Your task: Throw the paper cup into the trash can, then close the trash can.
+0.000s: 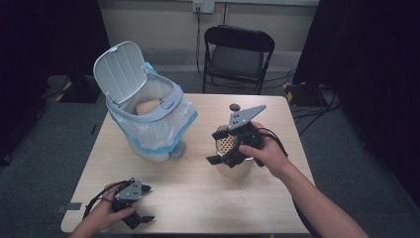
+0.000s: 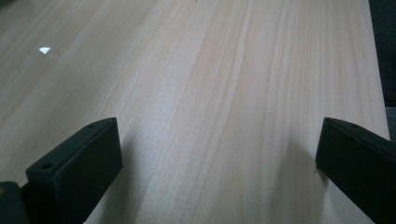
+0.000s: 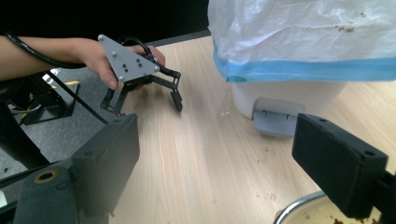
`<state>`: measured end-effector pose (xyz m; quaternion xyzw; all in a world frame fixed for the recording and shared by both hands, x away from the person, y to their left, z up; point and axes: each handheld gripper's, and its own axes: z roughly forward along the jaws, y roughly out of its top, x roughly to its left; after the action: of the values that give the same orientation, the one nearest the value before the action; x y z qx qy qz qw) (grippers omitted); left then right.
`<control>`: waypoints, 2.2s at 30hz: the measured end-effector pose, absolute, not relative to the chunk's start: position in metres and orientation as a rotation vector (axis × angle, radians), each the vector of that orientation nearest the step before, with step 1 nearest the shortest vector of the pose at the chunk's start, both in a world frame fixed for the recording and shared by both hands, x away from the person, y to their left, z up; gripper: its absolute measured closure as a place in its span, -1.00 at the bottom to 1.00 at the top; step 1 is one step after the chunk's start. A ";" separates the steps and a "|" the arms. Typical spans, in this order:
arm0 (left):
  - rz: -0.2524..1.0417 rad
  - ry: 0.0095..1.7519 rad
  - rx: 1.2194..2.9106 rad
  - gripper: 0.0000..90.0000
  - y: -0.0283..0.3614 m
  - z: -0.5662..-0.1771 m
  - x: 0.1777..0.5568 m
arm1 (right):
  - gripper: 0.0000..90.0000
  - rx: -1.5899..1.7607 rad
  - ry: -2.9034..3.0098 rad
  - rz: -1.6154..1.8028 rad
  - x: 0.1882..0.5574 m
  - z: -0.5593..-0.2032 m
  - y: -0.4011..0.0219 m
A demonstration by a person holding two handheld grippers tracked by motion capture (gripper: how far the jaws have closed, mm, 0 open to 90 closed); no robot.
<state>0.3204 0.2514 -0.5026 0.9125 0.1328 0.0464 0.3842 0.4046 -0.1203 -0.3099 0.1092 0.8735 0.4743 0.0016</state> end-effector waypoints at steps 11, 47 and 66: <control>0.121 0.337 2.326 -1.00 0.251 -0.503 0.321 | -0.67 0.347 2.763 1.447 0.392 -0.324 -0.137; 0.120 0.340 2.322 -1.00 0.251 -0.503 0.320 | -0.67 0.425 2.791 1.368 0.358 -0.381 -0.203; 0.120 0.340 2.322 -1.00 0.251 -0.503 0.320 | -0.67 0.500 2.785 1.315 0.348 -0.420 -0.230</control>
<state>0.3204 0.2512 -0.5029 0.9117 0.1335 0.0470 0.3857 0.3479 -0.2302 -0.4201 0.1603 0.8925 0.4216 0.0107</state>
